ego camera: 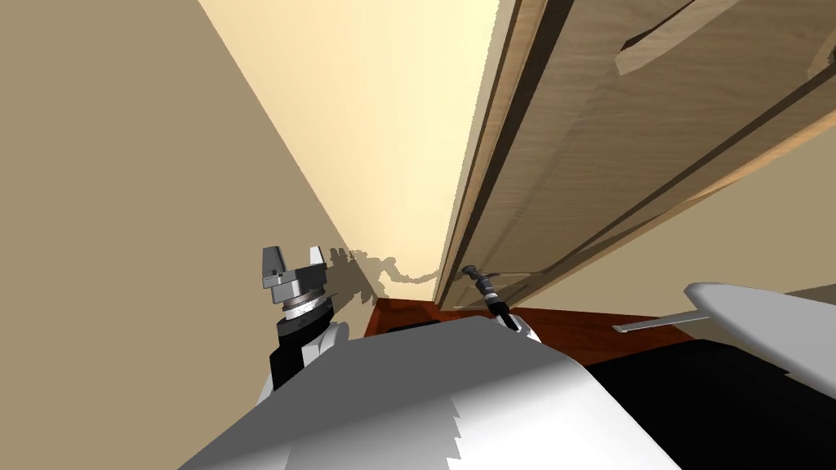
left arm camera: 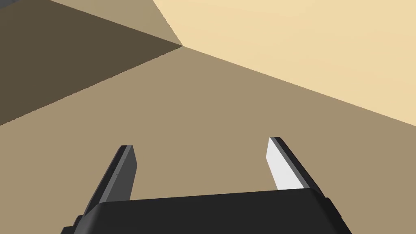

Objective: Pull the door open

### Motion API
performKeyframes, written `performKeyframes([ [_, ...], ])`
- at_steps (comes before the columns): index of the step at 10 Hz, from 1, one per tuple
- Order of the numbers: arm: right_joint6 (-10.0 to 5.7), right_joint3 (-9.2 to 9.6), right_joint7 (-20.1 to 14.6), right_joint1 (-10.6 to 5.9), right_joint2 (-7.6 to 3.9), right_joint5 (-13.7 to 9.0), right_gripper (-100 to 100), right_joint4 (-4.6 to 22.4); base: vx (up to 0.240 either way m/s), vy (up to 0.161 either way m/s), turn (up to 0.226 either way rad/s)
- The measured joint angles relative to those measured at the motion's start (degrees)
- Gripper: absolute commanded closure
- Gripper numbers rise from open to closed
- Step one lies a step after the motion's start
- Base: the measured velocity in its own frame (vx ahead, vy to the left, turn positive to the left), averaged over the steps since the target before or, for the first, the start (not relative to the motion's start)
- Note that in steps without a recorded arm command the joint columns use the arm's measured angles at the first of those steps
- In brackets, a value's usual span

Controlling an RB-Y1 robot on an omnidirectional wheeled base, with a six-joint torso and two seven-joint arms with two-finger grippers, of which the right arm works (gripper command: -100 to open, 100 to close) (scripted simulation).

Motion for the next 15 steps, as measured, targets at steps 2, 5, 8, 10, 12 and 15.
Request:
performKeyframes([
  [2, -2.24, 0.43, -1.36, 1.20, -1.08, 0.49, 100, 0.89, -0.231, -0.073, 0.167],
  [5, -4.73, 1.40, -3.61, 3.44, -2.47, 1.37, 100, 0.37, -0.189, -0.066, 0.093],
  [8, -6.11, 1.39, -4.40, 4.47, -2.88, 1.72, 100, 0.52, -0.203, -0.064, 0.166],
  [10, -8.37, 1.46, -5.07, 4.58, -3.54, 2.16, 100, 2.13, -0.209, -0.082, 0.177],
  [12, -10.40, 1.45, -5.77, 5.55, -4.12, 2.60, 100, 2.69, -0.233, -0.073, 0.196],
  [15, -13.38, 1.33, -6.80, 6.77, -5.04, 3.30, 100, 3.61, -0.193, -0.065, 0.111],
])
